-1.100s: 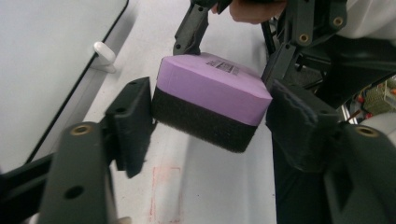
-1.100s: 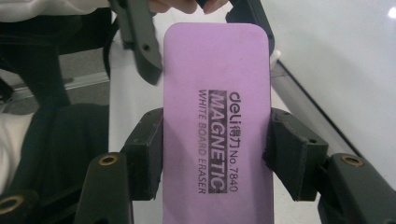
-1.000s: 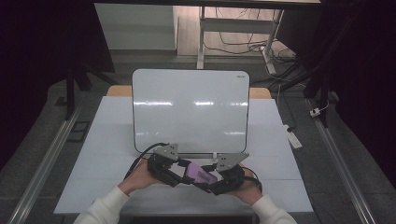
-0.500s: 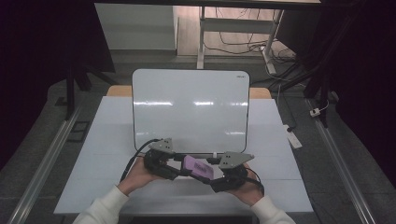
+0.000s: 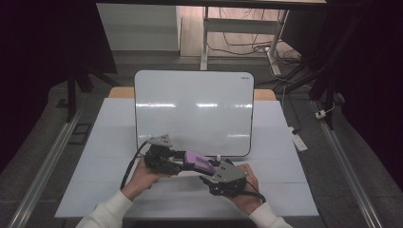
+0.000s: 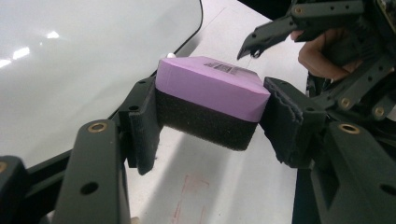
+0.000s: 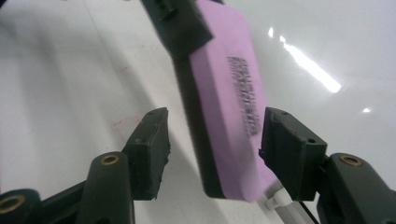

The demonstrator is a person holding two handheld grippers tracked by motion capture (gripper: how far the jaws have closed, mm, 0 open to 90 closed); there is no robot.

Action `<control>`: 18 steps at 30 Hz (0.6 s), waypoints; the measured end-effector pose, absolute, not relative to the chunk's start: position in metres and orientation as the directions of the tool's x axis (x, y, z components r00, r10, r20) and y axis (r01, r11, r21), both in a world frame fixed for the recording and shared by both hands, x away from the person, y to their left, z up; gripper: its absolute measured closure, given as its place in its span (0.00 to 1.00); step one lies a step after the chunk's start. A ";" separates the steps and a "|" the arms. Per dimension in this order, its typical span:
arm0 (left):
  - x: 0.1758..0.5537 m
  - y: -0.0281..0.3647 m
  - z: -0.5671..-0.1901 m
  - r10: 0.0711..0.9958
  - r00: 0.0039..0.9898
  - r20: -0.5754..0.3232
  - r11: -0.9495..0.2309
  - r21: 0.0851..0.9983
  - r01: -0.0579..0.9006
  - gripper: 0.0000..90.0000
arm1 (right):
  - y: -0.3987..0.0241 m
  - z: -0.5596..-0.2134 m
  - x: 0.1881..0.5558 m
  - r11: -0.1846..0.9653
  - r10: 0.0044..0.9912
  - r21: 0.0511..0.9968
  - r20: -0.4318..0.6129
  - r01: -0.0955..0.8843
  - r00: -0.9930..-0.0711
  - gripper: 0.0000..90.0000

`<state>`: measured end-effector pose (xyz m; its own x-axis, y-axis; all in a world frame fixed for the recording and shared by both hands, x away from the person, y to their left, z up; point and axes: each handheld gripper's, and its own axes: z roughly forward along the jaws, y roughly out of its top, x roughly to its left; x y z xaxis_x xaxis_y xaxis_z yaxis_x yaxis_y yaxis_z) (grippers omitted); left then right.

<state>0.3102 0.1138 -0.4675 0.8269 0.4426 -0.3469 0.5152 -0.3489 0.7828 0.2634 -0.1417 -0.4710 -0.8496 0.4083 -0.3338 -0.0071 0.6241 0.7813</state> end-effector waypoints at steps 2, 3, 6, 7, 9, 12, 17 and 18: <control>0.310 0.113 -0.468 0.441 0.821 -0.362 -0.342 0.779 0.526 0.45 | -0.137 -0.473 0.261 0.653 0.411 0.757 -0.371 -0.016 -0.833 0.47; 0.310 0.112 -0.469 0.440 0.818 -0.370 -0.337 0.777 0.532 0.45 | -0.136 -0.475 0.261 0.666 0.409 0.746 -0.391 -0.023 -0.824 0.48; 0.310 0.110 -0.470 0.426 0.812 -0.400 -0.329 0.767 0.550 0.45 | -0.132 -0.478 0.260 0.698 0.420 0.715 -0.448 -0.035 -0.789 0.52; 0.309 0.109 -0.470 0.433 0.810 -0.396 -0.331 0.766 0.551 0.45 | -0.132 -0.479 0.259 0.706 0.423 0.707 -0.462 -0.036 -0.779 0.54; 0.308 0.107 -0.470 0.440 0.808 -0.392 -0.335 0.764 0.552 0.45 | -0.130 -0.480 0.258 0.727 0.414 0.685 -0.493 -0.048 -0.765 0.56; 0.309 0.107 -0.471 0.442 0.802 -0.402 -0.328 0.760 0.562 0.45 | -0.128 -0.481 0.255 0.763 0.390 0.642 -0.553 -0.079 -0.736 0.61; 0.310 0.109 -0.473 0.439 0.795 -0.418 -0.304 0.764 0.570 0.45 | -0.125 -0.483 0.250 0.789 0.369 0.604 -0.614 -0.113 -0.698 0.69; 0.311 0.109 -0.473 0.440 0.797 -0.414 -0.303 0.767 0.566 0.45 | -0.126 -0.483 0.251 0.785 0.372 0.609 -0.610 -0.113 -0.699 0.70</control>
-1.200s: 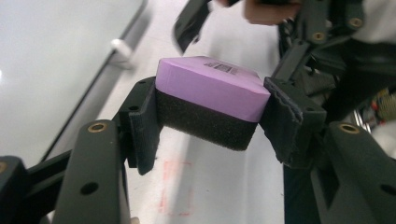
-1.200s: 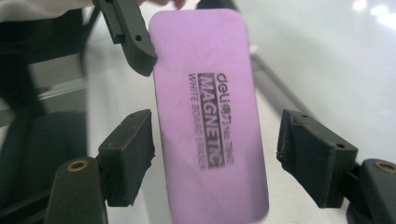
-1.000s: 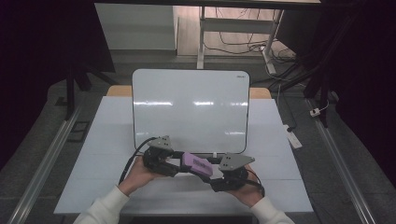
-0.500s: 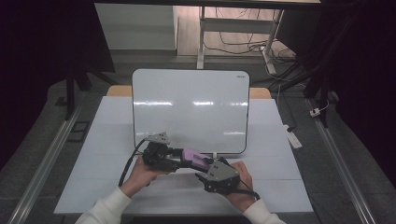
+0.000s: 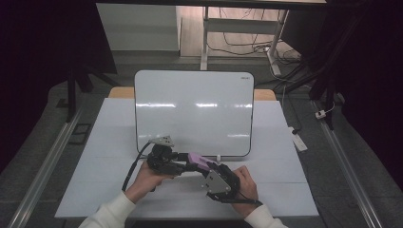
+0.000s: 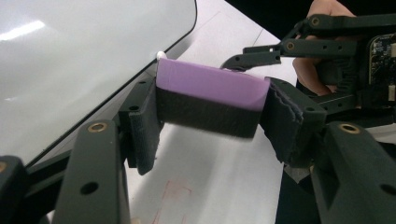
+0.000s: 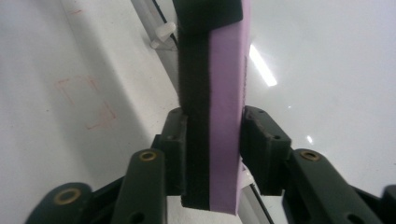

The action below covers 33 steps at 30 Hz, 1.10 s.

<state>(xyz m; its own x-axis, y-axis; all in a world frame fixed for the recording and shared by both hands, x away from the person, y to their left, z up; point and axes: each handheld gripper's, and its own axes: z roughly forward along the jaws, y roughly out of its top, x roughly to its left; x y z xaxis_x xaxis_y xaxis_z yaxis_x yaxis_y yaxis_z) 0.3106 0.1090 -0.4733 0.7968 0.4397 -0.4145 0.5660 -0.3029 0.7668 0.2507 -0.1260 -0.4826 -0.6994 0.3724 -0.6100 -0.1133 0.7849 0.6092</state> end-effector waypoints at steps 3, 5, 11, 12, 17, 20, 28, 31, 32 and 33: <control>0.310 0.109 -0.473 0.444 0.800 -0.404 -0.289 0.781 0.554 0.41 | -0.129 -0.481 0.252 0.769 0.390 0.630 -0.597 -0.109 -0.701 0.71; 0.309 0.111 -0.471 0.460 0.799 -0.388 -0.281 0.789 0.546 0.36 | -0.131 -0.479 0.254 0.760 0.405 0.643 -0.585 -0.097 -0.702 0.71; 0.299 0.123 -0.464 0.512 0.798 -0.317 -0.274 0.820 0.502 0.27 | -0.147 -0.473 0.266 0.681 0.525 0.733 -0.488 0.000 -0.698 0.71; 0.295 0.126 -0.463 0.523 0.801 -0.290 -0.285 0.826 0.486 0.27 | -0.152 -0.472 0.270 0.658 0.557 0.752 -0.459 0.031 -0.692 0.71; 0.275 0.149 -0.462 0.593 0.784 -0.182 -0.323 0.839 0.439 0.26 | -0.179 -0.469 0.290 0.513 0.723 0.838 -0.308 0.183 -0.618 0.71; 0.265 0.166 -0.466 0.628 0.763 -0.156 -0.327 0.836 0.440 0.26 | -0.193 -0.467 0.300 0.432 0.785 0.871 -0.234 0.235 -0.574 0.71; 0.242 0.210 -0.486 0.711 0.688 -0.147 -0.312 0.811 0.494 0.25 | -0.205 -0.467 0.310 0.376 0.835 0.885 -0.196 0.275 -0.514 0.71; 0.234 0.226 -0.495 0.743 0.655 -0.133 -0.313 0.796 0.517 0.25 | -0.206 -0.469 0.314 0.378 0.848 0.880 -0.205 0.287 -0.488 0.71; 0.232 0.231 -0.497 0.753 0.644 -0.135 -0.308 0.793 0.526 0.25 | -0.207 -0.469 0.316 0.377 0.855 0.878 -0.208 0.294 -0.475 0.71; 0.231 0.237 -0.500 0.762 0.632 -0.140 -0.299 0.789 0.536 0.25 | -0.208 -0.470 0.318 0.370 0.863 0.877 -0.202 0.306 -0.464 0.71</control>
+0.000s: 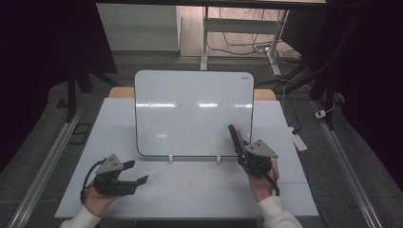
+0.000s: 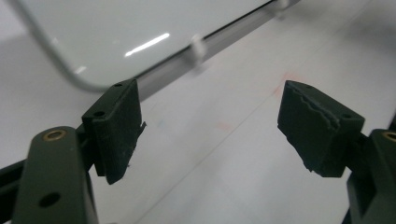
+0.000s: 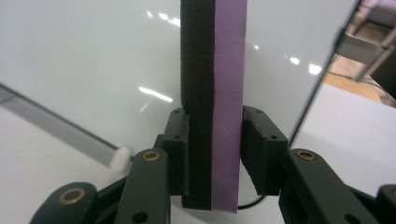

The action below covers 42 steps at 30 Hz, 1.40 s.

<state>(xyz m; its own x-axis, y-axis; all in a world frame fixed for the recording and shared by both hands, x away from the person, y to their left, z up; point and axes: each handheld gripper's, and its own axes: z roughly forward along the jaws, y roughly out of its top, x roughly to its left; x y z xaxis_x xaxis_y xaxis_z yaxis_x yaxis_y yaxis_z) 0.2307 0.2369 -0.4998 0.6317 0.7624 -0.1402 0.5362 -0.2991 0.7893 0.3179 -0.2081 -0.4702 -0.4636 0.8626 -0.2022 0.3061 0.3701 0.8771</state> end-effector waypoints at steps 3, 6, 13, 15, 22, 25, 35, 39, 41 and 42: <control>0.226 0.251 -0.505 0.786 0.600 -0.152 -0.275 0.782 0.559 0.25 | -0.213 -0.473 0.324 0.342 0.880 0.876 -0.172 0.340 -0.442 0.71; 0.224 0.261 -0.508 0.801 0.576 -0.162 -0.253 0.780 0.572 0.26 | -0.212 -0.472 0.325 0.337 0.882 0.877 -0.167 0.342 -0.440 0.70; 0.223 0.270 -0.511 0.816 0.553 -0.167 -0.236 0.777 0.584 0.26 | -0.210 -0.473 0.325 0.348 0.868 0.878 -0.169 0.329 -0.467 0.63; 0.223 0.271 -0.513 0.818 0.550 -0.171 -0.233 0.775 0.588 0.25 | -0.212 -0.471 0.323 0.348 0.860 0.885 -0.170 0.310 -0.481 0.61; 0.225 0.272 -0.515 0.818 0.551 -0.168 -0.239 0.771 0.591 0.25 | -0.227 -0.466 0.311 0.345 0.818 0.896 -0.143 0.278 -0.557 0.53; 0.225 0.272 -0.516 0.818 0.549 -0.172 -0.237 0.769 0.594 0.25 | -0.237 -0.468 0.303 0.368 0.779 0.889 -0.136 0.271 -0.612 0.51; 0.229 0.269 -0.518 0.814 0.557 -0.165 -0.253 0.763 0.595 0.25 | -0.273 -0.484 0.292 0.380 0.728 0.877 -0.086 0.296 -0.680 0.48; 0.231 0.267 -0.519 0.810 0.562 -0.166 -0.258 0.760 0.597 0.25 | -0.282 -0.489 0.293 0.378 0.719 0.875 -0.070 0.304 -0.692 0.48; 0.231 0.267 -0.520 0.810 0.563 -0.166 -0.260 0.758 0.598 0.25 | -0.283 -0.490 0.294 0.380 0.720 0.873 -0.070 0.307 -0.691 0.47; 0.231 0.267 -0.520 0.810 0.563 -0.166 -0.260 0.759 0.597 0.25 | -0.282 -0.490 0.294 0.382 0.720 0.872 -0.072 0.307 -0.691 0.47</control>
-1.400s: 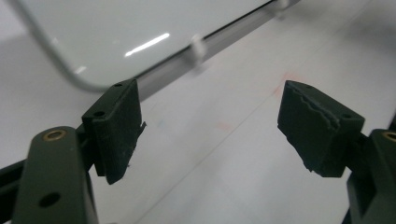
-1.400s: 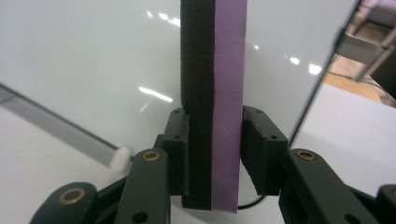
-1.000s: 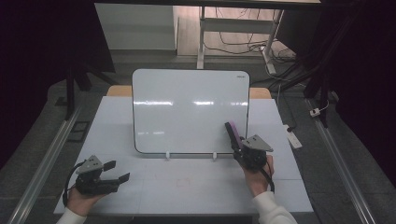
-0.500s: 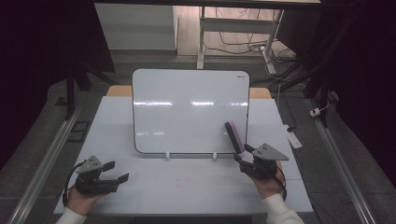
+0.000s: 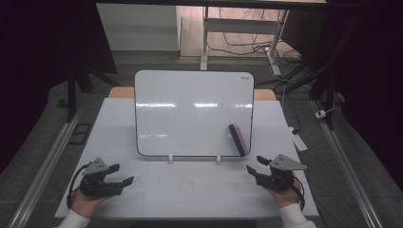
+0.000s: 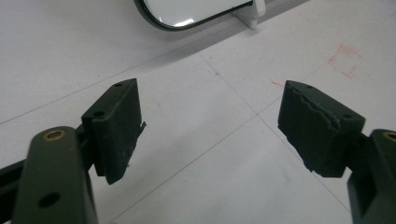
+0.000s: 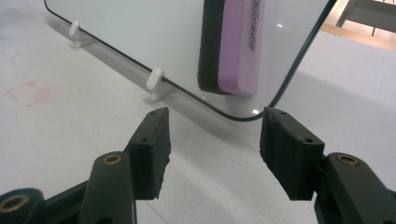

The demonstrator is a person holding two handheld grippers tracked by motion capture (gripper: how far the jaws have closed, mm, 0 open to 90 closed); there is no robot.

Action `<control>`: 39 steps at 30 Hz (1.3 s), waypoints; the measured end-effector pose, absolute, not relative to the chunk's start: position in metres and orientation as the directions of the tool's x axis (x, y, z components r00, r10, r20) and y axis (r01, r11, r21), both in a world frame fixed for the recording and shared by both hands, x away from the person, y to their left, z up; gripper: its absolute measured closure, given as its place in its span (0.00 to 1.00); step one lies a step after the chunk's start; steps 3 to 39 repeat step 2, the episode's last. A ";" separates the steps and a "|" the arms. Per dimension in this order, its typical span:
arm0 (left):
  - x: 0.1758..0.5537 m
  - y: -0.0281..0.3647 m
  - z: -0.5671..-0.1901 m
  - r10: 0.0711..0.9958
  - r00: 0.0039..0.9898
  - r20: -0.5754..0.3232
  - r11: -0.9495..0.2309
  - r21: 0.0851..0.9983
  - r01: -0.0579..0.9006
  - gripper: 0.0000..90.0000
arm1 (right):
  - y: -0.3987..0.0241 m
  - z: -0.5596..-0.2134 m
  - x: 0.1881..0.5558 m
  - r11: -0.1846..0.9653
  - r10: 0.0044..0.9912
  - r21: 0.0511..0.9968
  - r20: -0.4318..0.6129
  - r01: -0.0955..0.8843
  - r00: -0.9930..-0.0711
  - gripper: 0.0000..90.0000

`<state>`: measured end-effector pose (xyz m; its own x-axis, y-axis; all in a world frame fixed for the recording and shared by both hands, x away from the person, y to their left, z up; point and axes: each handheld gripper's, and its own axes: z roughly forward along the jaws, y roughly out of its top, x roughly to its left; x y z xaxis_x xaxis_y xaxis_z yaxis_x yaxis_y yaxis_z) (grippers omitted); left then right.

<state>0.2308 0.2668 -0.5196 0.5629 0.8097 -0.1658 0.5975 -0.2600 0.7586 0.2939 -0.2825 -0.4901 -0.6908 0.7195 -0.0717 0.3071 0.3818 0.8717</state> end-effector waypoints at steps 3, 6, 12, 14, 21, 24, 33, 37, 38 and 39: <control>0.231 0.267 -0.519 0.810 0.563 -0.166 -0.259 0.760 0.597 0.25 | -0.282 -0.490 0.294 0.382 0.720 0.872 -0.073 0.307 -0.691 0.47; 0.231 0.267 -0.519 0.810 0.563 -0.166 -0.259 0.760 0.597 0.25 | -0.282 -0.490 0.294 0.382 0.720 0.872 -0.073 0.307 -0.691 0.47; 0.231 0.267 -0.519 0.810 0.563 -0.166 -0.259 0.760 0.597 0.25 | -0.282 -0.490 0.294 0.382 0.720 0.872 -0.073 0.307 -0.691 0.47; 0.231 0.267 -0.519 0.810 0.563 -0.166 -0.259 0.760 0.597 0.25 | -0.282 -0.490 0.294 0.382 0.720 0.872 -0.073 0.307 -0.691 0.47; 0.231 0.267 -0.519 0.810 0.563 -0.166 -0.259 0.760 0.597 0.25 | -0.282 -0.490 0.294 0.382 0.720 0.872 -0.073 0.307 -0.691 0.47; 0.231 0.267 -0.519 0.810 0.563 -0.166 -0.259 0.760 0.597 0.25 | -0.282 -0.490 0.294 0.382 0.720 0.872 -0.073 0.307 -0.691 0.47; 0.231 0.267 -0.519 0.810 0.563 -0.166 -0.259 0.760 0.597 0.25 | -0.282 -0.490 0.294 0.382 0.720 0.872 -0.073 0.307 -0.691 0.47; 0.231 0.267 -0.519 0.810 0.563 -0.166 -0.259 0.760 0.597 0.25 | -0.282 -0.490 0.294 0.382 0.720 0.872 -0.073 0.307 -0.691 0.47; 0.231 0.267 -0.519 0.810 0.563 -0.166 -0.259 0.760 0.597 0.25 | -0.282 -0.490 0.294 0.382 0.720 0.872 -0.073 0.307 -0.691 0.47; 0.231 0.267 -0.519 0.810 0.563 -0.166 -0.259 0.760 0.597 0.25 | -0.282 -0.490 0.294 0.382 0.720 0.872 -0.073 0.307 -0.691 0.47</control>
